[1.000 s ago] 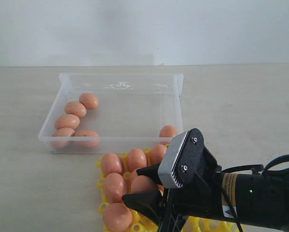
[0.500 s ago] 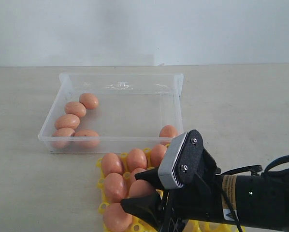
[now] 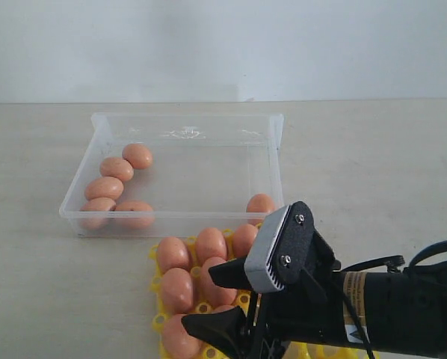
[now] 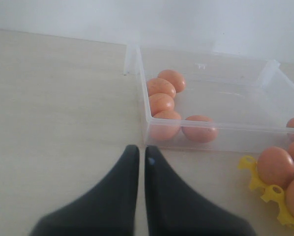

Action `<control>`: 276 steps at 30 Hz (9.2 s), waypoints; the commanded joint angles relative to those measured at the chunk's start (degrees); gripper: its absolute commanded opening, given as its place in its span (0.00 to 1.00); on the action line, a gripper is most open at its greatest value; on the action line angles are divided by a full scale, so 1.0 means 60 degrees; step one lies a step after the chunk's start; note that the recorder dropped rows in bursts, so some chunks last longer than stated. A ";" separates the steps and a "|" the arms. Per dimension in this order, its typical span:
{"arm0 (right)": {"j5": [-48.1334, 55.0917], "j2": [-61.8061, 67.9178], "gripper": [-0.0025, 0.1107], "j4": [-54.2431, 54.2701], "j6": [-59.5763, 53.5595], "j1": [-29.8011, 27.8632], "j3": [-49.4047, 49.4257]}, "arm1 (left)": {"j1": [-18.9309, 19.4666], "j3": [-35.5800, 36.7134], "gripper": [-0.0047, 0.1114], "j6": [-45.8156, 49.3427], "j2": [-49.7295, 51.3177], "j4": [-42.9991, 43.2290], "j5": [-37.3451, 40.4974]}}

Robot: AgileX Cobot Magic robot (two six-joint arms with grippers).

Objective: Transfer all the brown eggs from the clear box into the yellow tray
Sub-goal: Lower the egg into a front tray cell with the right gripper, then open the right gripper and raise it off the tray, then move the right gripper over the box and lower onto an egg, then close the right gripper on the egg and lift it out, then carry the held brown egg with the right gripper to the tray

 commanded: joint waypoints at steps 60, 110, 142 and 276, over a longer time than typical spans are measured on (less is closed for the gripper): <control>1.9900 0.5696 0.02 1.0481 -1.0479 -0.0030 -1.6666 | -0.0022 0.0038 0.08 0.0040 0.0041 0.0040 -0.0071; 1.8028 0.6970 0.49 0.9770 -1.2500 -0.0010 -1.6666 | -0.0022 0.0038 0.08 0.0040 0.0041 0.0040 -0.0071; 1.8518 0.7344 0.49 1.0319 -1.2751 0.0077 -1.6667 | -0.0022 0.0038 0.08 0.0040 0.0041 0.0040 -0.0071; -0.1570 -0.1894 0.02 0.1843 0.3258 -0.2577 0.1837 | -0.0022 0.0038 0.08 0.0040 0.0041 0.0040 -0.0071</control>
